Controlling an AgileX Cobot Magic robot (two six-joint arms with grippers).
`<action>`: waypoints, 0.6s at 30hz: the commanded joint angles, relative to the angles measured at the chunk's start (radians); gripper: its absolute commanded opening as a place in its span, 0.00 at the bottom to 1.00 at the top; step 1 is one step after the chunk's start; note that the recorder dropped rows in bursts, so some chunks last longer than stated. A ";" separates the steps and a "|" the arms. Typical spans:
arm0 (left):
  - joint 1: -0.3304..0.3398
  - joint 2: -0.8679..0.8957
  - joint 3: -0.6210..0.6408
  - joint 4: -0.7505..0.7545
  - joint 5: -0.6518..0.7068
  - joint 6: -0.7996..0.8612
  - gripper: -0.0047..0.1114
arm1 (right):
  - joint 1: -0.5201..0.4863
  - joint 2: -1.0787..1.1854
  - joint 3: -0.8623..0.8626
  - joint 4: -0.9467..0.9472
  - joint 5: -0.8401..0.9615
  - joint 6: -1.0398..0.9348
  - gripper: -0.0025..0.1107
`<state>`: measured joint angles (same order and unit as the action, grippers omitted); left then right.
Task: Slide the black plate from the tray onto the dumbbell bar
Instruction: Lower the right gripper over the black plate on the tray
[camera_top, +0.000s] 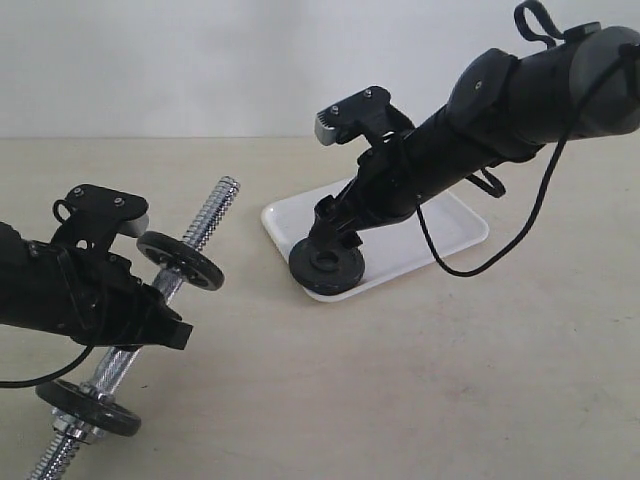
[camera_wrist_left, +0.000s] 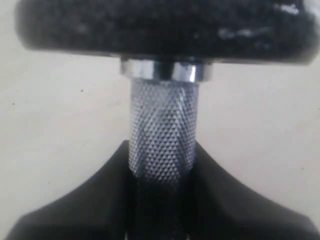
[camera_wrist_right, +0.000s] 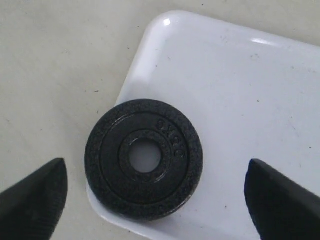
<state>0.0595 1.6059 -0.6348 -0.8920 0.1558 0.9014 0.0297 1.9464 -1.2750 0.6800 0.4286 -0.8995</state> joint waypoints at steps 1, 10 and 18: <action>-0.001 -0.046 -0.030 -0.026 -0.080 0.005 0.07 | 0.015 -0.001 -0.005 0.029 -0.023 0.004 0.76; -0.001 -0.046 -0.030 -0.026 -0.080 0.005 0.07 | 0.058 0.060 -0.005 0.015 -0.014 0.090 0.76; -0.001 -0.046 -0.030 -0.026 -0.080 0.005 0.07 | 0.060 0.090 -0.011 0.001 -0.021 0.105 0.76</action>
<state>0.0595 1.6059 -0.6348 -0.8920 0.1521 0.9014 0.0880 2.0350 -1.2750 0.6866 0.4080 -0.7989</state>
